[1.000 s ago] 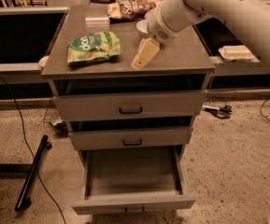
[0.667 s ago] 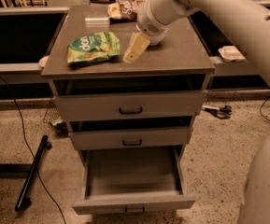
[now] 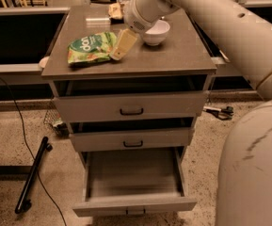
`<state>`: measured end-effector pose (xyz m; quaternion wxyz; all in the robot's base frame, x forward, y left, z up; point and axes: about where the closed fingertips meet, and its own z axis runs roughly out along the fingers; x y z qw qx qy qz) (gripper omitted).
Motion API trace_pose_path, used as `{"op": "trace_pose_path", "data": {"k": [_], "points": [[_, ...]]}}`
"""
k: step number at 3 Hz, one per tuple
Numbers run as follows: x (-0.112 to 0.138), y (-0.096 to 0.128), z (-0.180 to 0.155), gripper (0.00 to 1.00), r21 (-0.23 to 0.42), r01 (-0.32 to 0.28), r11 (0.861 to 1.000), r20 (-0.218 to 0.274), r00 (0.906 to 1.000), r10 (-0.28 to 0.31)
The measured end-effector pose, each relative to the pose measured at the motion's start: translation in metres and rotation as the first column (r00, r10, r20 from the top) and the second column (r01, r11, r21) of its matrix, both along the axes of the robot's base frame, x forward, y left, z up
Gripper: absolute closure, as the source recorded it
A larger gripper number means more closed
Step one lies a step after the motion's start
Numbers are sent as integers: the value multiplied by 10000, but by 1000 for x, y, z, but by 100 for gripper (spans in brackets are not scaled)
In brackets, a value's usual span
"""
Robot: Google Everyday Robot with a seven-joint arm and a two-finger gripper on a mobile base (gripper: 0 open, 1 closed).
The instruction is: Place green rice chip bag into bottom drawer
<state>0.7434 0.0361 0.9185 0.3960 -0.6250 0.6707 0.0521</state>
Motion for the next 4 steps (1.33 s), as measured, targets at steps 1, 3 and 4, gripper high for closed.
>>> {"op": "trace_pose_path", "data": {"k": [1,3,4], "points": [[9,17,-11,0,-12,273,9996,111,9996,-273],[32,43,-36,0,-114,500,9987,162,9986,-498],[36,57,-47,0,-573,382,9976,194,9991,-371]]}}
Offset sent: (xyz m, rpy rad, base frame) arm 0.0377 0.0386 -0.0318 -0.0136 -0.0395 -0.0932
